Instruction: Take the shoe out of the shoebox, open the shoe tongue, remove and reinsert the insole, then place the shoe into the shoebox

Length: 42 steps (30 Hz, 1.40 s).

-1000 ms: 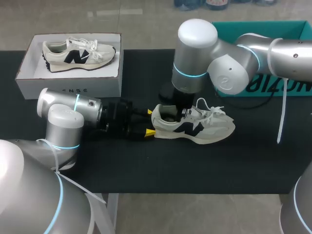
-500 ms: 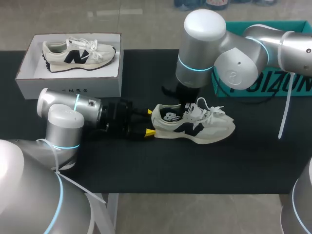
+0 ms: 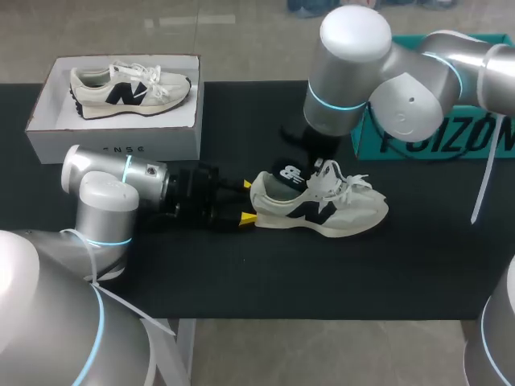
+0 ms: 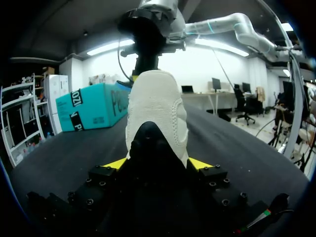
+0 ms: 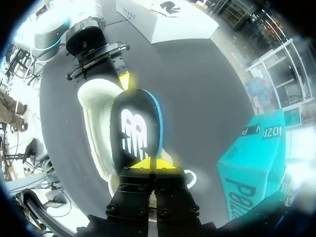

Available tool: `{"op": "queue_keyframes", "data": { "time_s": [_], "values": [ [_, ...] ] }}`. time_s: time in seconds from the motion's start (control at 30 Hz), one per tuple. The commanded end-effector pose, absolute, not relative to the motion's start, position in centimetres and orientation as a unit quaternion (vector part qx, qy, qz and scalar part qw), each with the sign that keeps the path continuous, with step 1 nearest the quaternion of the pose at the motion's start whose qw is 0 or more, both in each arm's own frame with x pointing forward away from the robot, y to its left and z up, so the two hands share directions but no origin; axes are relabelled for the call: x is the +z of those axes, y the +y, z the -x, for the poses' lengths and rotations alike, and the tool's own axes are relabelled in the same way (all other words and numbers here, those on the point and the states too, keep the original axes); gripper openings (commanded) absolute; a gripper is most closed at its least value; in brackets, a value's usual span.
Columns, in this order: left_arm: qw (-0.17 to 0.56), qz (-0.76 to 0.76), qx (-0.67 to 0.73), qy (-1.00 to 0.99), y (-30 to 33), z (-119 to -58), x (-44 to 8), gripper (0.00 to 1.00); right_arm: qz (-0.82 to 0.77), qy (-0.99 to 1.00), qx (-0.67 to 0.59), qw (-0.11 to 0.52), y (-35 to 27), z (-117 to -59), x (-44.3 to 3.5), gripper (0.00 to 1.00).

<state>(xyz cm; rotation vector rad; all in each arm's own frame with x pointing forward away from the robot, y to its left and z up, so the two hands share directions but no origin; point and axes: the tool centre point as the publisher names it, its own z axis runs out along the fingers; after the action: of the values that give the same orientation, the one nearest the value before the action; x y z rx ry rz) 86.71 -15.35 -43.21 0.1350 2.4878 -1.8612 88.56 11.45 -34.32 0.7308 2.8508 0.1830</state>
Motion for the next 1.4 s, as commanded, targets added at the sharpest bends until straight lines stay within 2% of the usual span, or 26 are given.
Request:
{"op": "queue_keyframes", "data": {
  "time_s": [0.03,0.5,0.9,1.4],
  "values": [
    [0.016,-0.044,-0.598,0.800,-15.5,-86.7,-43.4,0.00,-0.247,0.961,0.073,0.099,10.8,-88.0,-33.8,0.00],
    [0.016,-0.044,-0.598,0.800,-15.5,-86.7,-43.4,0.00,-0.230,0.962,0.117,0.086,16.1,-89.4,-33.9,0.00],
    [0.016,-0.044,-0.598,0.800,-15.5,-86.7,-43.4,0.00,-0.238,0.958,0.137,0.087,17.0,-90.3,-33.4,0.00],
    [0.016,-0.044,-0.598,0.800,-15.5,-86.7,-43.4,0.00,-0.265,0.935,0.199,0.127,18.0,-91.8,-26.3,0.00]
  ]
}}
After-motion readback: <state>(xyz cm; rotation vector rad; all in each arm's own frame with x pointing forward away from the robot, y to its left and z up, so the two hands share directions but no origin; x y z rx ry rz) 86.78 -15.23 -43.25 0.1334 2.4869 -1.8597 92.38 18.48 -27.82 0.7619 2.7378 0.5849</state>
